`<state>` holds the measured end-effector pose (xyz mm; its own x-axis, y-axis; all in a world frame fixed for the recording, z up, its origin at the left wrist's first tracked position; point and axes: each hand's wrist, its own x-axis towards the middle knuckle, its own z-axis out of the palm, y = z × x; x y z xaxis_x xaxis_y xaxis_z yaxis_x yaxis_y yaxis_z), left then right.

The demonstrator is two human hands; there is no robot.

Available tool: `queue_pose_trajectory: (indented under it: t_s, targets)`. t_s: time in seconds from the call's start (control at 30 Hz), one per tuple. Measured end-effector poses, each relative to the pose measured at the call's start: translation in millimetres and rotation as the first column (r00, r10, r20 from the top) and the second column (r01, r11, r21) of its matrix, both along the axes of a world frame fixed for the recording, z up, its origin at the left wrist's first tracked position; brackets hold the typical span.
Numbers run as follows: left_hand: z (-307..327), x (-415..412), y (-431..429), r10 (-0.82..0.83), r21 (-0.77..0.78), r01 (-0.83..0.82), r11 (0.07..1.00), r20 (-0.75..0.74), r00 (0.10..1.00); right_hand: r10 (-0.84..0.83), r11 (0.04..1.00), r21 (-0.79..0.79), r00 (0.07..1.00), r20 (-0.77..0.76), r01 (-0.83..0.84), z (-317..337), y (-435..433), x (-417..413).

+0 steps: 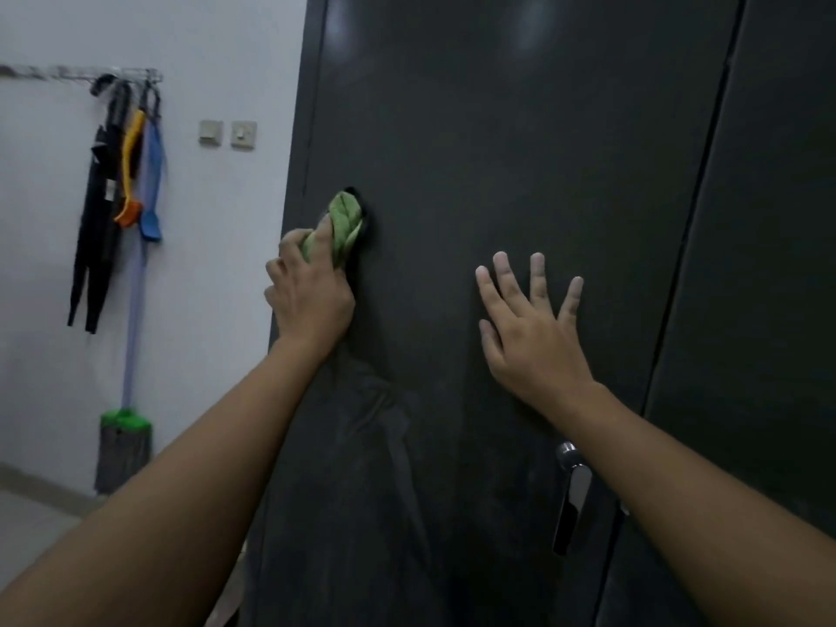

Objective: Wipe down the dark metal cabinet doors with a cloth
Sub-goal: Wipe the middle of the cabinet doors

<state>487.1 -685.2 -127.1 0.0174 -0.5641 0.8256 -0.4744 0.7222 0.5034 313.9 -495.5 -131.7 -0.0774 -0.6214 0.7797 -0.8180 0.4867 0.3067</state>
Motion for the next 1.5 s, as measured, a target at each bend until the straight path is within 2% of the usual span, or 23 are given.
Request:
queue_pose_trajectory:
  t_s: [0.13, 0.33, 0.43, 0.5, 0.57, 0.63, 0.7, 0.87, 1.0, 1.13, 1.23, 1.4, 1.5]
  targets:
    - [-13.0, -11.7, 1.9, -0.017, -0.076, 0.016, 0.997, -0.003, 1.0, 0.014, 0.997, -0.08, 1.0, 0.004, -0.014, -9.3, -8.4, -4.6]
    - [-116.6, 2.8, -10.9, 0.007, -0.337, 0.102, 0.936, 0.307, 0.952, 0.072, 0.985, -0.159, 0.996, 0.06, -0.062, -18.9, -18.8, 7.1]
    - [-135.2, 26.2, -28.8, 0.073, -0.426, 0.108, 0.898, 0.389, 0.918, 0.069, 0.985, -0.164, 0.996, 0.051, -0.06, -20.6, -20.9, 8.8]
    - [-121.1, 36.6, -40.8, 0.079, -0.369, 0.056, 0.928, 0.342, 0.936, 0.064, 0.985, -0.166, 0.997, 0.044, -0.056, -21.1, -21.4, 9.9]
    - [-102.1, 40.4, -48.7, 0.039, -0.207, 0.0, 0.978, 0.184, 0.982, 0.063, 0.984, -0.17, 0.997, 0.041, -0.056, -22.1, -22.3, 10.9]
    - [-91.0, 38.9, -53.1, -0.023, -0.07, 0.025, 0.997, 0.021, 1.0, 0.067, 0.983, -0.174, 0.997, 0.036, -0.06, -23.3, -24.1, 11.7]
    - [-94.2, 32.9, -49.0, -0.056, -0.037, 0.054, 0.998, -0.054, 0.997, 0.08, 0.982, -0.177, 0.996, 0.029, -0.074, -24.7, -25.4, 11.8]
    - [-158.0, 24.2, -25.5, -0.034, 0.05, 0.034, 0.998, -0.001, 0.999, 0.086, 0.984, -0.157, 0.996, 0.004, -0.084, -27.1, -23.6, 10.6]
    - [-198.3, 46.0, -24.4, -0.14, 0.129, 0.134, 0.983, 0.037, 0.989, 0.083, 0.989, -0.124, 0.997, 0.005, -0.081, -25.2, -19.5, 9.5]
    - [-185.1, 58.0, -37.0, -0.192, 0.1, 0.187, 0.977, 0.046, 0.98, 0.083, 0.993, -0.083, 0.997, 0.003, -0.082, -21.4, -12.8, 7.9]
    - [-152.0, 47.7, -35.7, -0.14, 0.072, 0.141, 0.987, -0.026, 0.99, 0.097, 0.993, -0.069, 0.995, 0.035, -0.094, -21.2, -10.6, 10.5]
    - [-120.3, 9.7, -3.5, -0.036, 0.134, 0.049, 0.99, -0.102, 0.994, 0.09, 0.995, -0.043, 0.994, 0.065, -0.087, -19.4, -8.4, 12.6]
    - [-133.2, -11.3, 12.6, -0.115, -0.006, 0.115, 0.993, -0.1, 0.988, 0.09, 0.996, -0.032, 0.993, 0.078, -0.087, -19.2, -7.1, 12.6]
